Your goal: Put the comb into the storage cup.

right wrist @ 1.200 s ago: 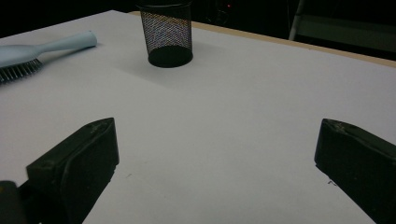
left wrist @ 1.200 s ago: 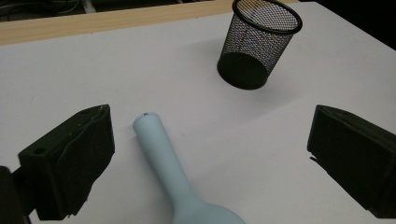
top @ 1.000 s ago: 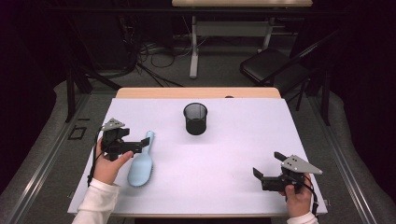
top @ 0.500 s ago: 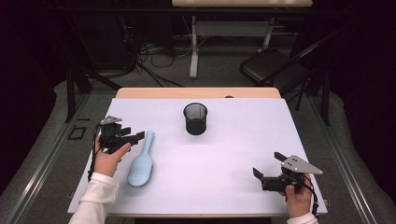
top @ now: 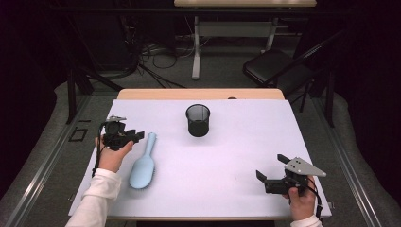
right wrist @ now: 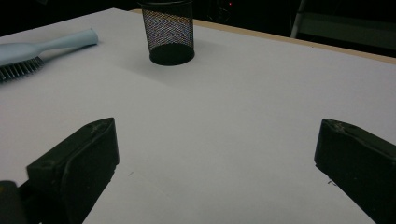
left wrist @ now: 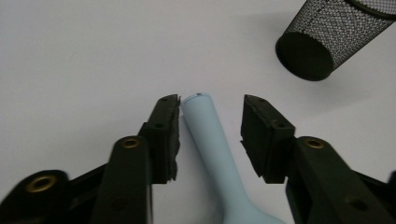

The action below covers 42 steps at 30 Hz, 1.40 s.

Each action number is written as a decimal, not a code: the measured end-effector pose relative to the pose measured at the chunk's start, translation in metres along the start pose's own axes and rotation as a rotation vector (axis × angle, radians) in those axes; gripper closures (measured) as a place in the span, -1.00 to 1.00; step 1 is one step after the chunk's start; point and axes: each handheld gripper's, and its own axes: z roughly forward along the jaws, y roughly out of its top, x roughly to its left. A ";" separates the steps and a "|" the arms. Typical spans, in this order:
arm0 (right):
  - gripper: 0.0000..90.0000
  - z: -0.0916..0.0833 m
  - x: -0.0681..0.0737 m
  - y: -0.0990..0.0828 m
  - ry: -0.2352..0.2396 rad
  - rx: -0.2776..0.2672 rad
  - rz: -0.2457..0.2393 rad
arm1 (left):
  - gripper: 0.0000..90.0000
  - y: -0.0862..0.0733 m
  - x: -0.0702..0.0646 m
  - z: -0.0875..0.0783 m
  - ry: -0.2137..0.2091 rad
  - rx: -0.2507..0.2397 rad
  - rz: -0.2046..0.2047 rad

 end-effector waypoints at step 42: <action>-1.00 0.000 -0.001 -0.001 0.004 -0.002 0.011 | 1.00 0.013 0.004 0.069 0.062 0.244 -0.136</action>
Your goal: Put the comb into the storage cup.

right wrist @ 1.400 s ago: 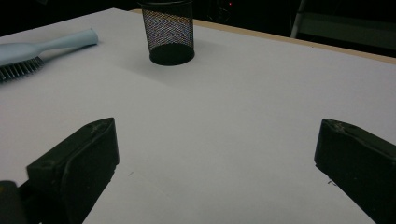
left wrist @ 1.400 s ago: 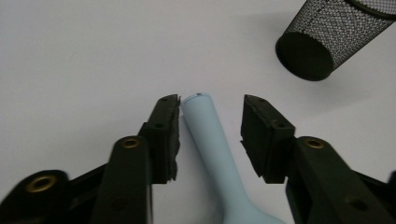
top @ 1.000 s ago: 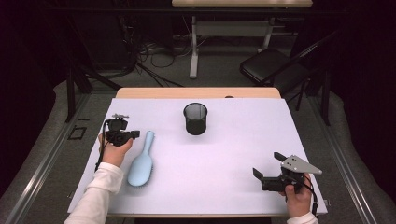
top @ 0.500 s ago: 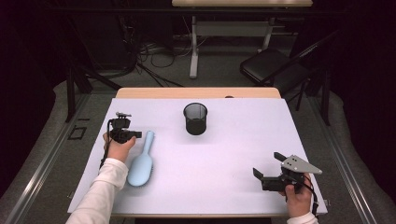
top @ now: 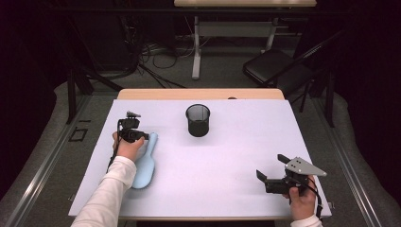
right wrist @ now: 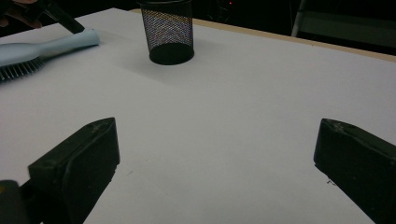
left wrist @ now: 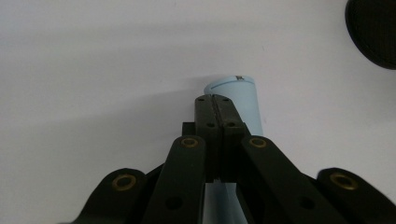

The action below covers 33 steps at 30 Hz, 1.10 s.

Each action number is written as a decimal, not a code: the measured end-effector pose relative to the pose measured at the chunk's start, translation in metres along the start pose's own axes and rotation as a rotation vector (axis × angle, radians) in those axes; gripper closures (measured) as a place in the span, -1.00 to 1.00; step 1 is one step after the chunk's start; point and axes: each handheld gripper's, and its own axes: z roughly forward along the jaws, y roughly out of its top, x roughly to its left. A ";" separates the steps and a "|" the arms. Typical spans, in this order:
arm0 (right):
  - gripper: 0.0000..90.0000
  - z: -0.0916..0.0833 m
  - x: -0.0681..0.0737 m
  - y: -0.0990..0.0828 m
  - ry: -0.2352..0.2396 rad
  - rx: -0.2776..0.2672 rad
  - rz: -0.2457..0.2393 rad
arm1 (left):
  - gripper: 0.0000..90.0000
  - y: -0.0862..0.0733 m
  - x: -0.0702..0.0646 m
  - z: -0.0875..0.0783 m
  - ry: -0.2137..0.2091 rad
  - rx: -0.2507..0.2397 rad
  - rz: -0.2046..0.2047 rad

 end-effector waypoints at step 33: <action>-1.00 -0.001 -0.001 0.001 0.003 0.005 -0.008 | 1.00 -0.010 -0.061 0.007 -0.095 0.117 0.179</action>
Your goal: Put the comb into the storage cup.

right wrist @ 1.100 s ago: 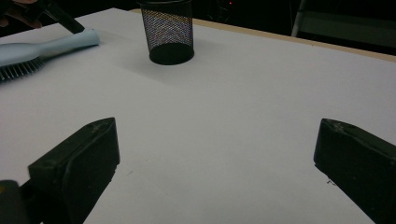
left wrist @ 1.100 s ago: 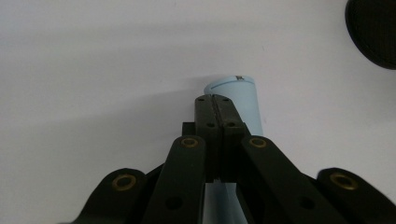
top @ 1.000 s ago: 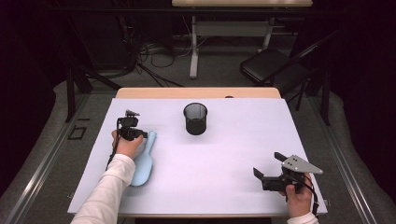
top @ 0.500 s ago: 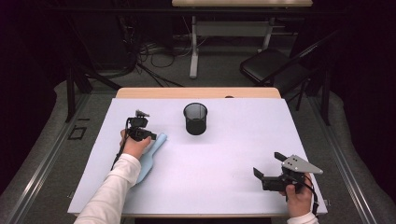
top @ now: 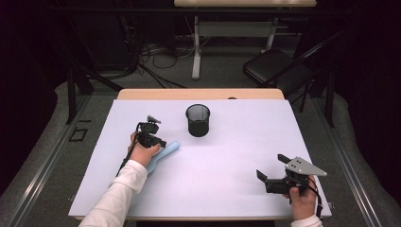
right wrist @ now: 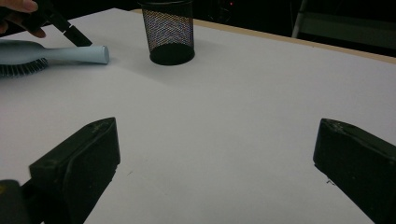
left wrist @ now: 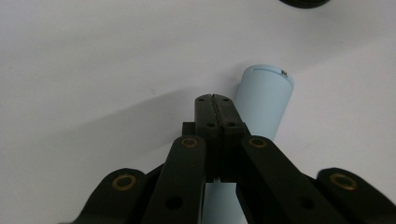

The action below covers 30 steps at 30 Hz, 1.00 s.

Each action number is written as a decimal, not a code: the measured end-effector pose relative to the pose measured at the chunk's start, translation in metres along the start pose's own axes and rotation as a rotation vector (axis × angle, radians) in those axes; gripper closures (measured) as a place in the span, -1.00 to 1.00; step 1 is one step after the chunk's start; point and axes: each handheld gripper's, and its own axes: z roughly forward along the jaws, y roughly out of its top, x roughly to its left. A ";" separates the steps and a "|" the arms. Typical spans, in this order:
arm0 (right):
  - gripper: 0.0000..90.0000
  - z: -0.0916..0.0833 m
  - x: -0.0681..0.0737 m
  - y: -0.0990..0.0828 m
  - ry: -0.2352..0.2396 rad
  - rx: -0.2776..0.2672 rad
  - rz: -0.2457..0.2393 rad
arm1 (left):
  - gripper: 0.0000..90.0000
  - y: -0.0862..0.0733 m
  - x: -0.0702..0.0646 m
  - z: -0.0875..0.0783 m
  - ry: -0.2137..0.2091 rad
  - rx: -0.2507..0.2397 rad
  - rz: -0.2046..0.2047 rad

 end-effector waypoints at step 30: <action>-0.99 -0.003 -0.002 -0.001 -0.006 -0.011 0.000 | 1.00 -0.005 -0.036 0.012 -0.003 0.003 0.054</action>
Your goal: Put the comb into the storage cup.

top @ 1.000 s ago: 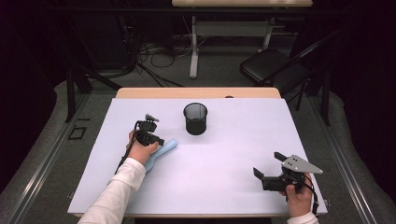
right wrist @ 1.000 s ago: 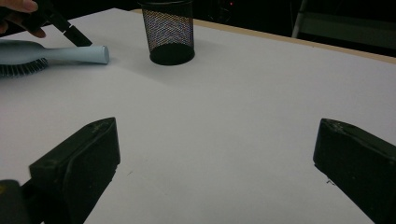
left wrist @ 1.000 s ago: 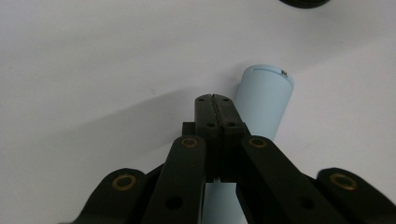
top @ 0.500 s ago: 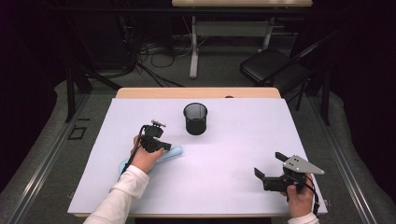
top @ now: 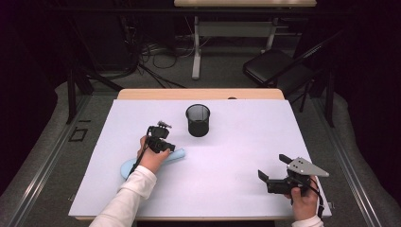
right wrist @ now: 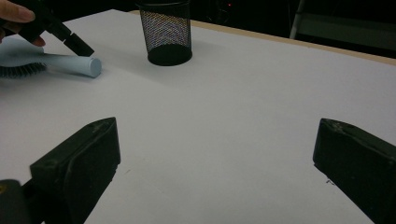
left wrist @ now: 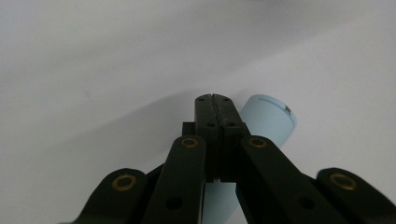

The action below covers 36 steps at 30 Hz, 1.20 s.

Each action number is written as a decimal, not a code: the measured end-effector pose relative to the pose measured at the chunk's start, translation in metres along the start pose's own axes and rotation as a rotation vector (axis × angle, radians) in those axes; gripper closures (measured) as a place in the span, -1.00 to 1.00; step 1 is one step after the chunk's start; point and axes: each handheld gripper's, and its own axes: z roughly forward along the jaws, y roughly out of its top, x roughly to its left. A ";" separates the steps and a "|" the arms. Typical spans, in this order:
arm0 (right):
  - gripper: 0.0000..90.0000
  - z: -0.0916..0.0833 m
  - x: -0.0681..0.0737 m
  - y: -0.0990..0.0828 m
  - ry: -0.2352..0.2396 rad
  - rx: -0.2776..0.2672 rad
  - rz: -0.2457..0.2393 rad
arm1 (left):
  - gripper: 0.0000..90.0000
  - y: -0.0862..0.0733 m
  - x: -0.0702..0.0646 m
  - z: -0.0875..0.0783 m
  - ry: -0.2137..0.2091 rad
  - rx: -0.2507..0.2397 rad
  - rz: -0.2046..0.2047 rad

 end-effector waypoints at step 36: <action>-0.99 -0.001 0.001 0.000 -0.002 -0.006 0.002 | 1.00 -0.071 -0.048 -0.020 -0.005 0.078 0.227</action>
